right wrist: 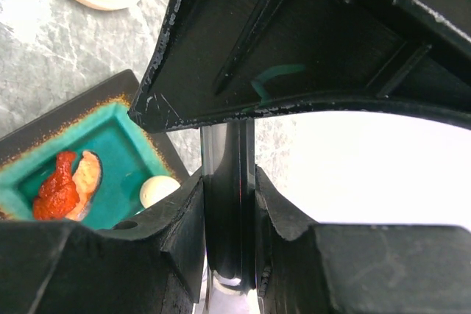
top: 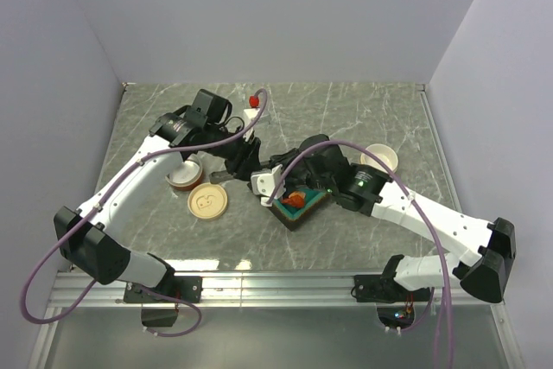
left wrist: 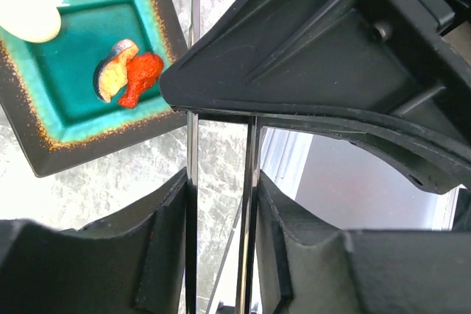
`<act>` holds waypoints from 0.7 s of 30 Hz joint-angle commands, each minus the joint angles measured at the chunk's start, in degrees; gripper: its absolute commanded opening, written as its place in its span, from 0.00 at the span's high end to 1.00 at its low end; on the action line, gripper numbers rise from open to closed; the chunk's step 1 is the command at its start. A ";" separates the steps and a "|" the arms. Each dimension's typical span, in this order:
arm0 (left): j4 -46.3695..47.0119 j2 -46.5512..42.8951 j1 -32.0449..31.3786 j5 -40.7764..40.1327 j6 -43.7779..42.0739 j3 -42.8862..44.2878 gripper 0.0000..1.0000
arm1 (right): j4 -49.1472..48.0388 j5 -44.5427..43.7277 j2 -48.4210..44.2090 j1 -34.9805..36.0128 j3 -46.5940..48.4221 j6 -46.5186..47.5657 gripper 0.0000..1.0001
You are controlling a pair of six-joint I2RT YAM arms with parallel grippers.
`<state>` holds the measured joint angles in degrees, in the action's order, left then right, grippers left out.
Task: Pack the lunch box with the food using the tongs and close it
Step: Pass the clamp from the right arm to the left
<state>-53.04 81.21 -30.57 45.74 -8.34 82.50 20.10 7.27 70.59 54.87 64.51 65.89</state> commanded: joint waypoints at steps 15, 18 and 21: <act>1.18 0.18 -0.37 -0.65 1.31 2.05 0.49 | -2.34 -1.64 -4.14 1.82 -1.58 3.46 0.85; 1.71 -0.08 -0.37 -1.17 1.75 1.79 0.55 | -2.43 -1.91 -4.14 2.17 -1.76 3.63 0.84; 1.97 -0.09 -0.37 -1.87 1.83 1.53 0.63 | -3.31 -2.34 -4.40 2.26 -2.11 3.37 0.76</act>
<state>-53.01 81.28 -31.18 45.47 -6.57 82.54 19.73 4.99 68.25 56.12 62.35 68.69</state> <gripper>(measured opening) 0.406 0.328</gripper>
